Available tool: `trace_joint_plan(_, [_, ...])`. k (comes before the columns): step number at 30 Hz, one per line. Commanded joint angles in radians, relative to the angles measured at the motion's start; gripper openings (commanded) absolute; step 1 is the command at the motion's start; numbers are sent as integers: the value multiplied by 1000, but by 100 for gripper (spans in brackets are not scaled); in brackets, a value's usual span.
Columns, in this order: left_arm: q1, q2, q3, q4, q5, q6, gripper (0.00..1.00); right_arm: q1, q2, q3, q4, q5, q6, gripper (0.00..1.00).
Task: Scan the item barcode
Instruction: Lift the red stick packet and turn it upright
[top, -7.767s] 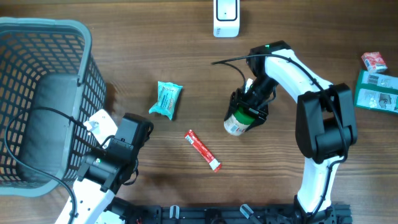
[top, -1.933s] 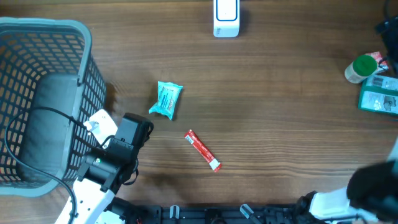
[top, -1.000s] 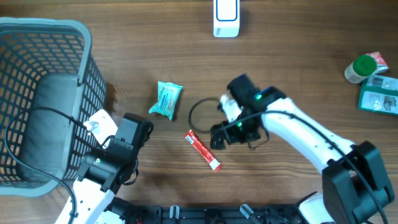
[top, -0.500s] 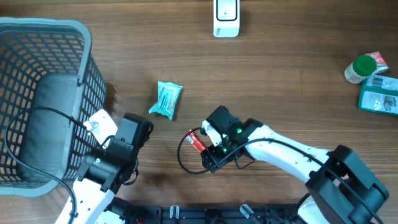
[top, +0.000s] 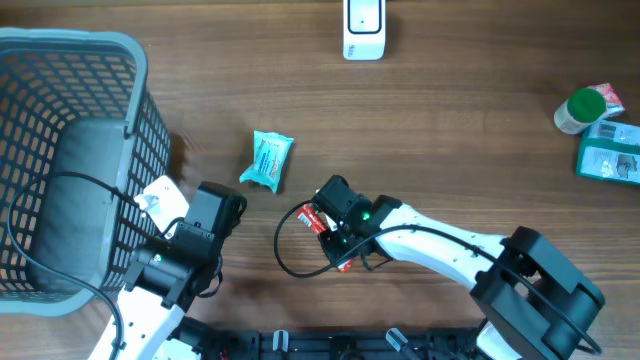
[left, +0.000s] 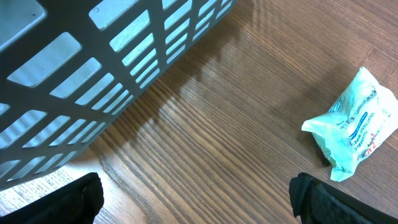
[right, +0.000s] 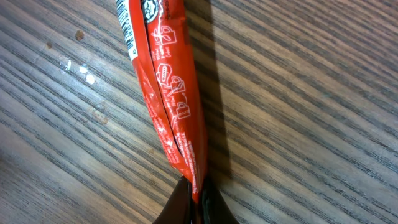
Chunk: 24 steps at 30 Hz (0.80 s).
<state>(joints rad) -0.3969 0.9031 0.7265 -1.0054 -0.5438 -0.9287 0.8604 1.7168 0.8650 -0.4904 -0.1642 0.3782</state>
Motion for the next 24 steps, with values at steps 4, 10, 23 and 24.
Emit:
trace_joint_plan(4, [3,-6,-3,0,-3,8,100,-32,-23,-10,-37,120,111,4])
trace_joint_plan(10, [3,-6,-3,0,-3,8,100,-43,-344,-10,-10,119,78,4])
trace_joint_plan(23, [3,-6,-3,0,-3,8,100,-43,-795,-30,-51,69,-82,4])
trace_joint_plan(24, [3,-6,-3,0,-3,8,100,-43,-806,-36,-50,45,-108,4])
